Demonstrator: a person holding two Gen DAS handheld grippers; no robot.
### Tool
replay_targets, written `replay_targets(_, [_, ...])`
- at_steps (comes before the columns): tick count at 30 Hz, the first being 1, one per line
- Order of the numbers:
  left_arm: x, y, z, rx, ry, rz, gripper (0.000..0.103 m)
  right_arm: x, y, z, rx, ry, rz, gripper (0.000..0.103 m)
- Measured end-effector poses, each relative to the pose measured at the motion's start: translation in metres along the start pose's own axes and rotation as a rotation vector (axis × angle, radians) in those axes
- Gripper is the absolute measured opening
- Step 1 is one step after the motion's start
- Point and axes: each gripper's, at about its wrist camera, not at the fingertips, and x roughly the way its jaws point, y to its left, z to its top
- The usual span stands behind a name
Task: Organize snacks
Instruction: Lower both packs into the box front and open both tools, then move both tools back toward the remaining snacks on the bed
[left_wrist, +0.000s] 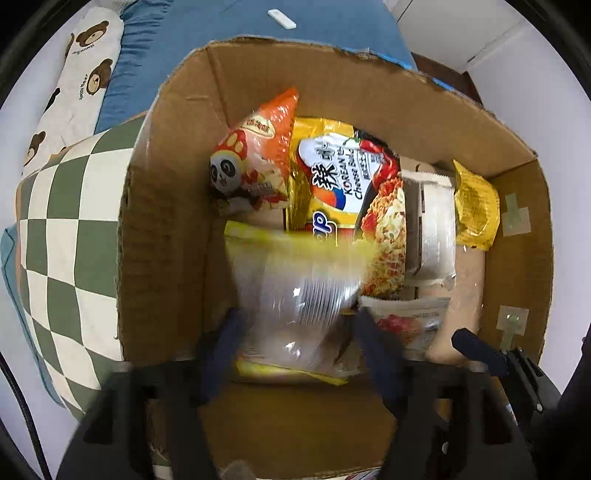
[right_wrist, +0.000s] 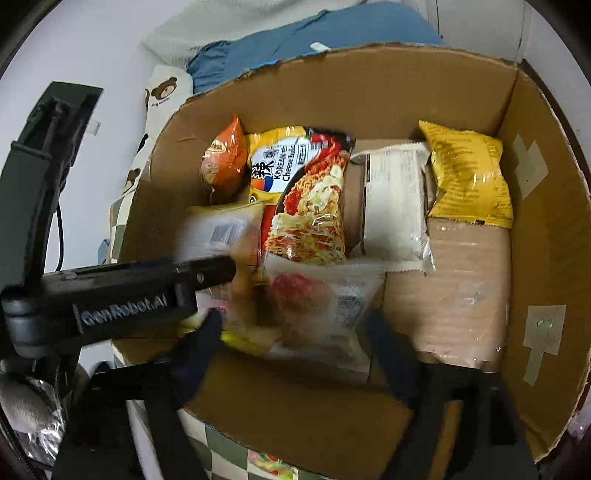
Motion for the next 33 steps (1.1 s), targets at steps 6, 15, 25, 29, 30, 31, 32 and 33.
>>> replay_targets(6, [-0.009, 0.001, -0.004, 0.005, -0.041, 0.018, 0.088, -0.003, -0.007, 0.0, 0.007, 0.014, -0.052, 0.097])
replay_targets(15, [-0.024, 0.002, -0.027, 0.011, -0.121, 0.058, 0.088, -0.027, -0.018, -0.008, 0.005, -0.039, -0.186, 0.097])
replay_targets(25, [-0.061, -0.001, -0.069, 0.026, -0.302, 0.078, 0.088, -0.073, -0.015, -0.03, -0.017, -0.148, -0.247, 0.097])
replay_targets(29, [-0.076, -0.003, -0.088, 0.036, -0.36, 0.083, 0.088, -0.09, -0.008, -0.043, -0.035, -0.199, -0.266, 0.097])
replay_targets(30, [-0.08, -0.004, -0.093, 0.041, -0.377, 0.088, 0.088, -0.096, -0.006, -0.047, -0.042, -0.214, -0.273, 0.097])
replay_targets(31, [-0.085, -0.005, -0.098, 0.047, -0.395, 0.094, 0.088, -0.101, -0.004, -0.05, -0.049, -0.227, -0.278, 0.097])
replay_targets(32, [-0.091, -0.006, -0.104, 0.051, -0.417, 0.093, 0.088, -0.104, -0.002, -0.053, -0.055, -0.239, -0.284, 0.097])
replay_targets(33, [-0.096, -0.006, -0.11, 0.051, -0.436, 0.092, 0.088, -0.11, 0.0, -0.057, -0.062, -0.254, -0.287, 0.097])
